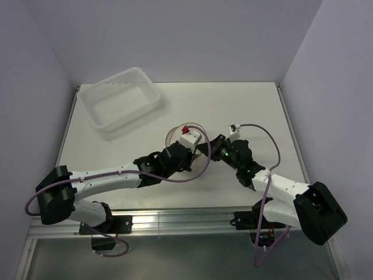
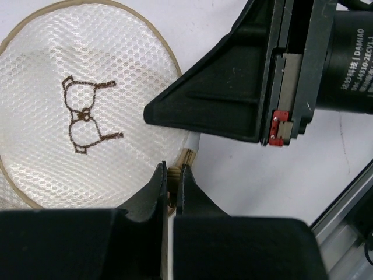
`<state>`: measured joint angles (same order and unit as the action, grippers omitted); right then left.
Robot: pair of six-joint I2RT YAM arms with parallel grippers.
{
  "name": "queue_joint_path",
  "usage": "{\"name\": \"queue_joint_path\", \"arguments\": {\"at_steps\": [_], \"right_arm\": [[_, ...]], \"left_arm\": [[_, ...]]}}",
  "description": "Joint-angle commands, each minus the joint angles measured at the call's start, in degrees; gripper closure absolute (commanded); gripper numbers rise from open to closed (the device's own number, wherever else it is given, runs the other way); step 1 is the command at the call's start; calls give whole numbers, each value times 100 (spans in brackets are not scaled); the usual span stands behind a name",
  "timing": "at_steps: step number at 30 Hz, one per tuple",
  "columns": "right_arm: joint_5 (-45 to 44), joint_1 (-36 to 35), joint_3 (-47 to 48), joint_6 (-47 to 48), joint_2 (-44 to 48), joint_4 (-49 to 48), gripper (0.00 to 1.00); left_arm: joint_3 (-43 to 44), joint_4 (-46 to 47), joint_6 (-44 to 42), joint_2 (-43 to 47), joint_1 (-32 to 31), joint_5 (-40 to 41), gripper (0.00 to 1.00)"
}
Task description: Place the bra in the laundry bag and zip it closed
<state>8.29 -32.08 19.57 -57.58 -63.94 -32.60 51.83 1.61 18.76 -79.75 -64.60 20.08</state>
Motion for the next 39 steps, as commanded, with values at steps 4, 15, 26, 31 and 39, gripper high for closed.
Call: {"name": "queue_joint_path", "arguments": {"at_steps": [4, 15, 26, 31, 39], "right_arm": [[330, 737, 240, 177, 40, -53, 100], [910, 1721, 528, 580, -91, 297, 100], [1419, 2575, 1496, 1205, -926, 903, 100], [1746, 2549, 1787, 1267, -1269, 860, 100], [939, 1732, 1990, 1645, -867, 1765, 6]], "left_arm": [[-542, -99, 224, 670, -18, 268, 100], [-1052, -907, 742, 1479, 210, 1244, 100], [-1395, -1295, 1340, 2270, 1149, 2256, 100], [-1545, -732, 1305, 2297, 1380, 1588, 100], [-1641, 155, 1629, 2227, 967, 673, 100]]}}
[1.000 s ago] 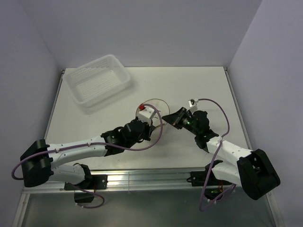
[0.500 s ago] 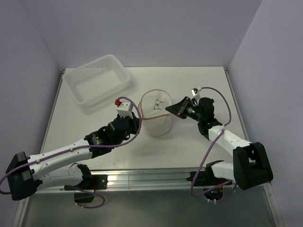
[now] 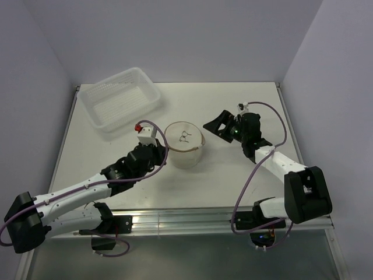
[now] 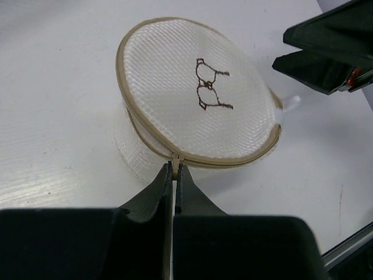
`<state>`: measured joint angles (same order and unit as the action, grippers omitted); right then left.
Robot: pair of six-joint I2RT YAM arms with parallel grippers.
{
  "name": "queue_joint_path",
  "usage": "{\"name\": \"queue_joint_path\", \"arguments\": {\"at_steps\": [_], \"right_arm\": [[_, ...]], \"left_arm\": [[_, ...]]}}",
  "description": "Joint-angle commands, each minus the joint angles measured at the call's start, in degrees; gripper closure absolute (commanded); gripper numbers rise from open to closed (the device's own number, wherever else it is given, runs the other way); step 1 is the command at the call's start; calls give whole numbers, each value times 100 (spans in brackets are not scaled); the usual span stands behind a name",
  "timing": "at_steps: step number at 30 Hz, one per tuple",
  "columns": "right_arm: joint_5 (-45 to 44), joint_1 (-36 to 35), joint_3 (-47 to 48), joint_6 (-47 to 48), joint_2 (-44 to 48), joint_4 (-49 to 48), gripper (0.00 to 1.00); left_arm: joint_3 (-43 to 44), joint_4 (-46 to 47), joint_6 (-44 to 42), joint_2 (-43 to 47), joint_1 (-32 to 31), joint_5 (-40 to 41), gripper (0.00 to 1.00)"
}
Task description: Place the bra in the laundry bag and zip it closed
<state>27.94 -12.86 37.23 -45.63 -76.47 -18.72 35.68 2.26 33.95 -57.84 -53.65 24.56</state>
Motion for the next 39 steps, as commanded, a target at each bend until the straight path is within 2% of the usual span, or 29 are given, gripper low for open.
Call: {"name": "queue_joint_path", "arguments": {"at_steps": [1, 6, 10, 11, 14, 17, 19, 20, 28, 29, 30, 31, 34, 38, 39], "right_arm": [[-1298, -242, 145, 423, 683, 430, 4], [-1897, -620, -767, 186, 1748, 571, 2], [-2082, -1401, -1516, -393, 2538, 448, 2], [-2335, -1856, -1735, -638, 2662, 431, 2], [-2775, -2508, -2000, -1069, 3023, 404, 2], [-2777, -2642, -2027, -1220, 3190, 264, 4], [-2733, -2651, -1957, -1177, 3164, 185, 8], [-2724, -2660, -1844, -1159, 3103, 193, 13], [-2645, -2722, -1772, -1352, 2322, -483, 30], [-2636, -2722, -1729, -1335, 2286, -544, 42], [-2619, -2730, -1702, -1326, 2251, -597, 48], [-2601, -2730, -1658, -1309, 2189, -615, 49], [-2540, -2739, -1491, -1203, 2101, -598, 49], [-2531, -2748, -1500, -1150, 2215, -589, 29], [-2531, -2748, -1508, -1133, 2276, -580, 26]], "left_arm": [[-17, 229, 198, -51, -250, 208, 100], [-105, 775, 953, -262, -576, 347, 100], [-132, 1381, 1227, -577, -883, 453, 100], [-106, 1452, 1254, -648, -936, 506, 100], [-70, 1759, 1377, -798, -1121, 656, 100], [-18, 1971, 1403, -948, -1218, 682, 100], [-9, 2015, 1421, -1062, -1245, 595, 100], [-17, 2050, 1412, -1106, -1262, 559, 100], [-44, 2024, 1316, -1036, -1332, 568, 100], [-44, 1972, 1289, -1027, -1332, 577, 100], [-52, 1936, 1280, -992, -1332, 585, 100], [-53, 1910, 1280, -983, -1332, 577, 100], [-79, 1866, 1272, -957, -1332, 550, 100], [-149, 1839, 1333, -948, -1332, 533, 100], [-149, 1831, 1333, -957, -1332, 533, 100]]}}
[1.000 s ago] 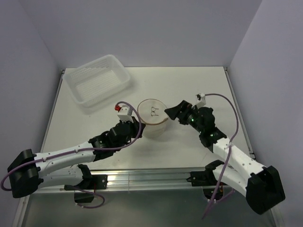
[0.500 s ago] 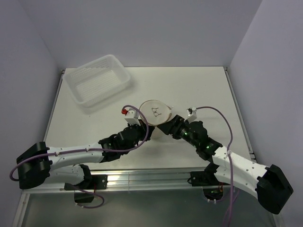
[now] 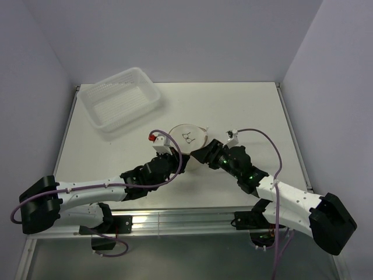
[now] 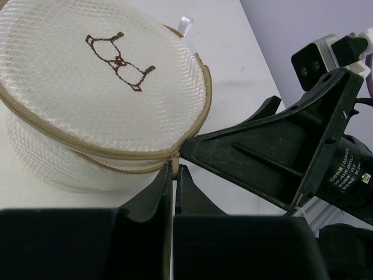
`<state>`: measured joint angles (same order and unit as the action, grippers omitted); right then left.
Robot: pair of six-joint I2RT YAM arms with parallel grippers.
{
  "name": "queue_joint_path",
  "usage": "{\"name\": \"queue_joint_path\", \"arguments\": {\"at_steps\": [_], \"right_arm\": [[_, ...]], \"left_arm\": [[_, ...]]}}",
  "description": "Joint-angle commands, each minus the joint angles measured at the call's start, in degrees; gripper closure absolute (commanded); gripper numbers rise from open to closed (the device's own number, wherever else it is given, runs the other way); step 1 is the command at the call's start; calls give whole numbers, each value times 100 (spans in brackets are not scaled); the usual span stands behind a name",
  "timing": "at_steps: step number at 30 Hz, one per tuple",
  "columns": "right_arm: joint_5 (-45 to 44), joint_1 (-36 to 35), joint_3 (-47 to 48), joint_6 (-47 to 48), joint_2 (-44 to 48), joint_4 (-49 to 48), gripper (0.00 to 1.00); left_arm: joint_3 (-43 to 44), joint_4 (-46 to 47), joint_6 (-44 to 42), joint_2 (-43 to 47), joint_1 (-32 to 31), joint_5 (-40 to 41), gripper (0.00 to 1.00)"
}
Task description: Place the bra in the laundry bag and zip it closed
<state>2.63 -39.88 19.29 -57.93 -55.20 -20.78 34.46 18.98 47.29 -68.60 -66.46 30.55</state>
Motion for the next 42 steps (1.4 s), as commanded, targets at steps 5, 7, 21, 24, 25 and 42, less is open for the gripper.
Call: {"name": "queue_joint_path", "arguments": {"at_steps": [5, 7, 21, 24, 25, 42], "right_arm": [[70, -38, 304, 133, -17, -418, 21], [220, -38, 338, 81, -131, -576, 23], [-70, -38, 409, 115, -325, -638, 85], [-131, -38, 418, 168, -325, -577, 98], [-175, -38, 427, 212, -307, -542, 100], [737, 1367, 295, 467, -70, -410, 100]], "left_arm": [[-9, 167, -44, 101, -69, -93, 100], [8, 141, -53, 92, -87, -49, 100], [-176, -201, -79, 364, -96, 258, 100], [-220, -394, -114, 487, -96, 425, 100], [-246, -456, -114, 531, -96, 469, 100], [-721, -1880, -334, 1760, 413, 1437, 100]]}}
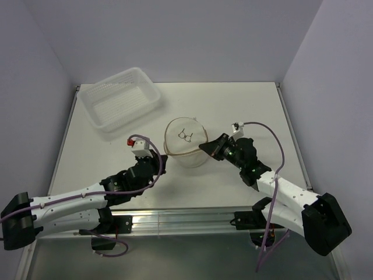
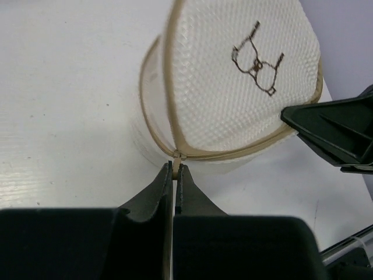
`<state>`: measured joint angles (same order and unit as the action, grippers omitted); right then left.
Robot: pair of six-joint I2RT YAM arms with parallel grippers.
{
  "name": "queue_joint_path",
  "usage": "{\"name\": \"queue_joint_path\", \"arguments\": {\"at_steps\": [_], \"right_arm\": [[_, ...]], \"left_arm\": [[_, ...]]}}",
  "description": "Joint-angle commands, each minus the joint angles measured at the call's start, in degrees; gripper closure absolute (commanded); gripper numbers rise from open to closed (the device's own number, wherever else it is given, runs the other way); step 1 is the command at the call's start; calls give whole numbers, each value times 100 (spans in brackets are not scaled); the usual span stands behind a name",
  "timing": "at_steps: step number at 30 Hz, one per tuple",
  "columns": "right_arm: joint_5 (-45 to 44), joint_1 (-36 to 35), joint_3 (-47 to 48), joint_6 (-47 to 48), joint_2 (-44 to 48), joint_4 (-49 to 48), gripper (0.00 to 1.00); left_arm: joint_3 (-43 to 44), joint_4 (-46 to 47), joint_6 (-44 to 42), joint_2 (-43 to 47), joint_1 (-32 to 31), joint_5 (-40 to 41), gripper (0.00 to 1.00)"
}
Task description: Place the bra in the laundry bag and zip it closed
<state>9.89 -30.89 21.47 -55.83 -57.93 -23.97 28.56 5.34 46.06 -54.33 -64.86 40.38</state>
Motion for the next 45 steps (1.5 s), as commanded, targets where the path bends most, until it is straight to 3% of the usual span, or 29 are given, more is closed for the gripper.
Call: {"name": "queue_joint_path", "arguments": {"at_steps": [1, 9, 14, 18, 22, 25, 28, 31, 32, 35, 40, 45], "right_arm": [[39, 575, 67, 344, 229, -4, 100], [329, 1497, 138, 644, 204, 270, 100], [540, 1613, 252, 732, 37, 261, 100], [865, 1595, 419, 767, -183, 191, 100], [962, 1411, 830, 1047, -376, 488, 96], [1085, 1314, 1025, 1154, -614, 586, 100], [1313, 1314, 1017, 1206, -579, 569, 100], [1603, 1323, 876, 1250, -342, 525, 100], [1656, 1314, 841, 1294, -176, 568, 100], [1884, 1349, 727, 1417, 36, 735, 100], [2543, 1507, 410, 1426, 37, 376, 100], [2685, 1507, 436, 1452, -34, 322, 100]], "left_arm": [[-140, -534, -229, 422, 324, 453, 100], [-140, -1150, -458, 1283, 1097, 506, 100], [-184, -1132, -511, 1425, 1248, 199, 100], [-447, -352, -529, 1328, 1204, -618, 100], [-658, 290, -388, 1056, 862, -769, 100], [-554, 581, -475, 696, 615, -698, 100], [-299, 923, -764, 204, 615, -1154, 100], [-18, 1117, -1178, -367, 711, -1488, 79], [-8, 1301, -1257, -586, 816, -1620, 63], [-271, 2010, -1117, -571, 1597, -2717, 39], [-421, 2252, -1048, -429, 1863, -3448, 29], [-193, 2278, -1134, -825, 1872, -3994, 40]]}}
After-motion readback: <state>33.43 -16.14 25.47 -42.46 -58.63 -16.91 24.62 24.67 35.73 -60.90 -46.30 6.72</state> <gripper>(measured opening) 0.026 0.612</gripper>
